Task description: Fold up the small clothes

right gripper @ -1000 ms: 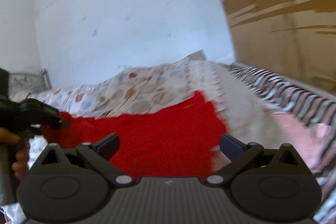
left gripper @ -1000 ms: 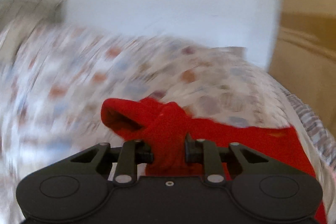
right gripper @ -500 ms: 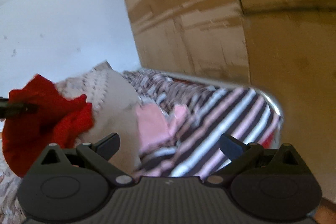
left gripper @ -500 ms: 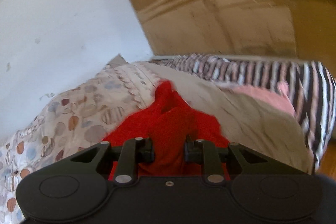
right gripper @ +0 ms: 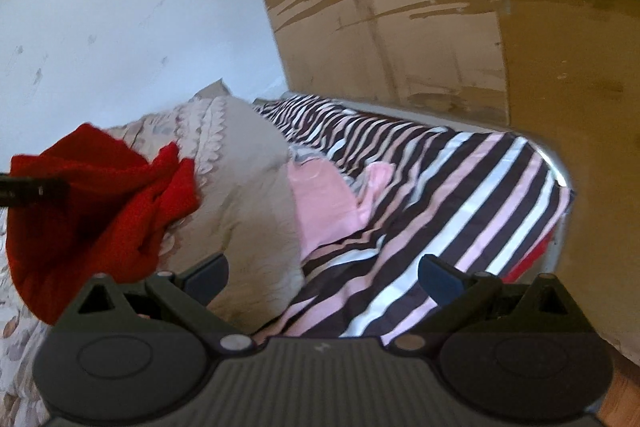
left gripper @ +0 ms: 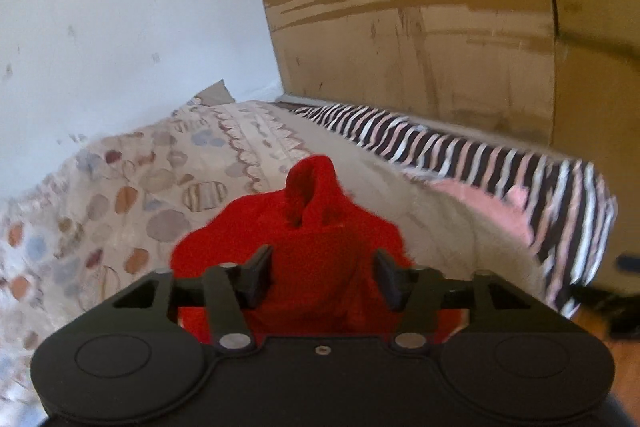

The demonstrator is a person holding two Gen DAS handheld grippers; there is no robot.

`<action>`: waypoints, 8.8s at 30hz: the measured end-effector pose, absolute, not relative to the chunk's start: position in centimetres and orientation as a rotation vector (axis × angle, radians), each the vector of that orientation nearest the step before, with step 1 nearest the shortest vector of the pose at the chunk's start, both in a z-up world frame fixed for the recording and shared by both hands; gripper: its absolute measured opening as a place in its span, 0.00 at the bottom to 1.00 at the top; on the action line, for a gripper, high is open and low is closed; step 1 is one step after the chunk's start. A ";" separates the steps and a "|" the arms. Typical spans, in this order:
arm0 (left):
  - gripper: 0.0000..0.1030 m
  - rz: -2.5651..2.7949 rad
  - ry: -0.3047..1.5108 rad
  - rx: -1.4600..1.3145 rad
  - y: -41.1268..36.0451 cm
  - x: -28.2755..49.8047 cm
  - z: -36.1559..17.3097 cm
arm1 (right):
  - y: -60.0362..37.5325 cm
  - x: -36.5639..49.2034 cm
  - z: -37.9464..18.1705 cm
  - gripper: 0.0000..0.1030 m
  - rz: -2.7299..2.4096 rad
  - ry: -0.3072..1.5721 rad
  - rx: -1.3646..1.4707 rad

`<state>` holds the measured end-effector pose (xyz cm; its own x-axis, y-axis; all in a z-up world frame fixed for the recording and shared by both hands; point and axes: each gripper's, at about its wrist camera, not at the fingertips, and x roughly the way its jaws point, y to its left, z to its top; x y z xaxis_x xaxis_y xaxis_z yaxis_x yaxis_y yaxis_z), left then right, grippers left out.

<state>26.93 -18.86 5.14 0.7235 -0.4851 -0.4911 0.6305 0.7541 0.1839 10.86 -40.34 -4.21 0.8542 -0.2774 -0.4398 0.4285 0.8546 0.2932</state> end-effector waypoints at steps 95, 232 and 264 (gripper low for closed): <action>0.99 -0.485 0.736 -0.207 -8.4 32.2 -0.3 | -32.4 20.5 -0.2 0.99 -0.178 0.465 0.177; 0.99 -0.635 0.967 -0.210 -9.9 44.0 -3.5 | -40.8 34.8 -5.3 0.69 0.187 0.426 0.599; 0.28 -0.570 0.842 -0.332 -1.7 38.4 6.3 | -33.9 32.1 5.9 0.41 0.409 0.335 0.582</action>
<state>38.43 -1.72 6.27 0.5307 -0.5943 -0.6042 0.3407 0.8024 -0.4900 32.10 -33.89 5.86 0.8674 0.4604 -0.1888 -0.2750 0.7597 0.5892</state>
